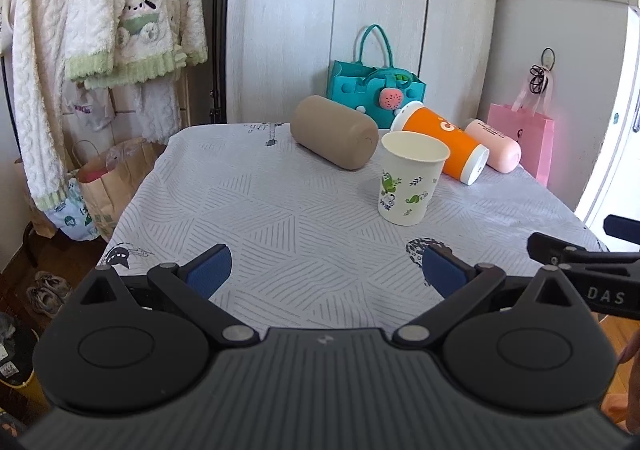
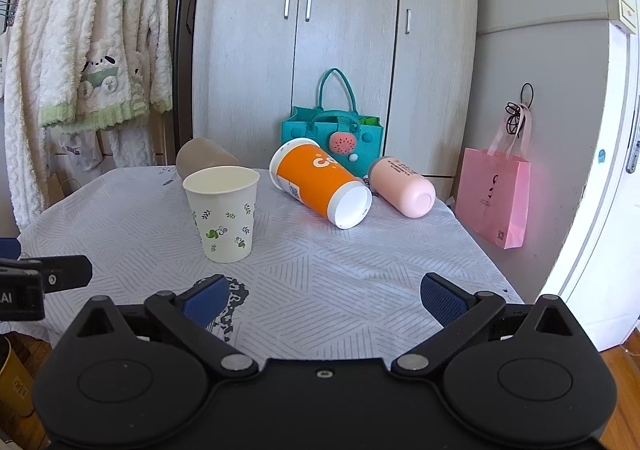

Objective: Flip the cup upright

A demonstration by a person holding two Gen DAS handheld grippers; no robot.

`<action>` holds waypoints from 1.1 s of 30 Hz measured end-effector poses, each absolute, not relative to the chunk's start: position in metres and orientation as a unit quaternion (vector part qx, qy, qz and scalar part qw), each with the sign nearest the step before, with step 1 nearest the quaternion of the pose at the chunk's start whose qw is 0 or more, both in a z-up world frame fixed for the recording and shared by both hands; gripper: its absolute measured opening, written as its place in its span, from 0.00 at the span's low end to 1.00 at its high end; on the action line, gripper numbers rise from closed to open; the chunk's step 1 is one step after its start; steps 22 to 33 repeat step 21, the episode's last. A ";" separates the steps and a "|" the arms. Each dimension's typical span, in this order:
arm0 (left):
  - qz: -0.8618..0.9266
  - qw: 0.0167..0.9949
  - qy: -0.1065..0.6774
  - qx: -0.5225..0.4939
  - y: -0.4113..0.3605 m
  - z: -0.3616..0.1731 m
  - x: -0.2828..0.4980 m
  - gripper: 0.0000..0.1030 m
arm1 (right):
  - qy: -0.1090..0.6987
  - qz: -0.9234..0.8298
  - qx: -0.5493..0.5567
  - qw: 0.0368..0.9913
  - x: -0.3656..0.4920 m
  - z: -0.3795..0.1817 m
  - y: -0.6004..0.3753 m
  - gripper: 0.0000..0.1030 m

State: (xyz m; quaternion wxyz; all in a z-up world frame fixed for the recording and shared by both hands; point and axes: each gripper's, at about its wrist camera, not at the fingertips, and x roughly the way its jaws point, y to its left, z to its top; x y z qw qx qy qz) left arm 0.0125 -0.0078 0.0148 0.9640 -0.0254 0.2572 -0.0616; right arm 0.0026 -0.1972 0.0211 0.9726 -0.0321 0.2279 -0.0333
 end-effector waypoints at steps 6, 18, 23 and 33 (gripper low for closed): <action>-0.042 0.962 0.270 -0.018 -0.006 0.011 0.019 1.00 | 0.226 -0.037 -0.029 0.973 0.002 0.023 -0.200 1.00; -0.047 0.965 0.256 -0.023 0.002 0.018 0.014 1.00 | 0.230 -0.043 -0.026 0.972 0.003 0.022 -0.204 1.00; -0.045 0.965 0.256 -0.021 0.001 0.018 0.014 1.00 | 0.229 -0.043 -0.028 0.972 0.002 0.022 -0.203 1.00; -0.045 0.965 0.256 -0.021 0.001 0.018 0.014 1.00 | 0.229 -0.043 -0.028 0.972 0.002 0.022 -0.203 1.00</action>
